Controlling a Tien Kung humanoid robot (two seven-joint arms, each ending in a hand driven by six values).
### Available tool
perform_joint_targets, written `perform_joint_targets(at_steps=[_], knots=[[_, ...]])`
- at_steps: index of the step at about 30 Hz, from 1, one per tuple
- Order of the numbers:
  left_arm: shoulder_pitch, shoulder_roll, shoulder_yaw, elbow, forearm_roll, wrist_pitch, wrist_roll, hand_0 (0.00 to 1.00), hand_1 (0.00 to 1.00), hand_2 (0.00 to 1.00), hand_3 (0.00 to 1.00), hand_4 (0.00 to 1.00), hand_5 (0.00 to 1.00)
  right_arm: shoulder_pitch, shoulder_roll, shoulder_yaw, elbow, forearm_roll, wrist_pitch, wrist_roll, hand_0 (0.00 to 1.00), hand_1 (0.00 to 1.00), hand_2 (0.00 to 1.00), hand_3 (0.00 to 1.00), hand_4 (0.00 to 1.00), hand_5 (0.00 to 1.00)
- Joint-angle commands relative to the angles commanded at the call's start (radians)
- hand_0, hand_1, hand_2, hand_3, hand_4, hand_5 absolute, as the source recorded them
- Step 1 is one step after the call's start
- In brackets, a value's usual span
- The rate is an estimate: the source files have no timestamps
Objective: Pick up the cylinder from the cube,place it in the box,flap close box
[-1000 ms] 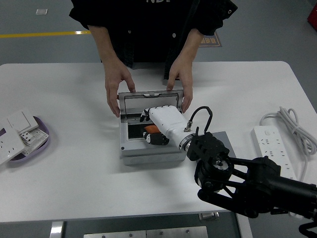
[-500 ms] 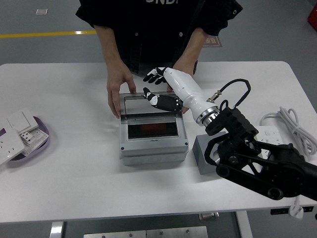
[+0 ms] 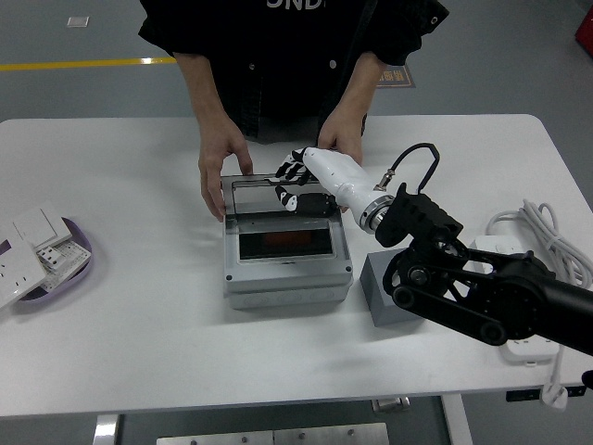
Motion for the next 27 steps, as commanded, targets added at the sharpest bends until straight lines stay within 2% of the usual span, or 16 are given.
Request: perform_joint_targets(at_steps=[7, 11, 19, 23, 27], knots=[[0.004, 0.001, -0.007, 0.0, 0.004, 0.001, 0.001, 0.596, 0.623, 0.615, 0.635, 0.683, 0.213, -0.058, -0.078, 0.011, 0.147, -0.106, -0.004, -0.032, 0.589, 0.562, 0.589, 0.62, 0.574, 0.311], [0.005, 0.002, -0.011, 0.0, 0.008, 0.001, 0.001, 0.596, 0.623, 0.615, 0.635, 0.683, 0.213, -0.089, -0.1, -0.006, 0.223, -0.136, -0.01, -0.042, 0.589, 0.562, 0.589, 0.62, 0.574, 0.311], [0.003, 0.001, -0.019, 0.0, 0.014, 0.002, 0.001, 0.596, 0.623, 0.615, 0.634, 0.686, 0.211, -0.151, -0.107, 0.005, 0.239, -0.119, -0.004, -0.047, 0.606, 0.562, 0.589, 0.621, 0.575, 0.306], [0.003, 0.002, -0.021, 0.0, 0.016, 0.002, 0.0, 0.596, 0.623, 0.615, 0.634, 0.686, 0.211, -0.176, -0.115, 0.056, 0.247, -0.124, -0.012, -0.039, 0.606, 0.562, 0.589, 0.621, 0.575, 0.306], [0.002, 0.002, -0.025, -0.001, 0.018, 0.0, -0.001, 0.596, 0.623, 0.615, 0.635, 0.687, 0.212, -0.235, -0.158, 0.152, 0.276, -0.108, -0.037, -0.008, 0.606, 0.564, 0.59, 0.634, 0.565, 0.307]])
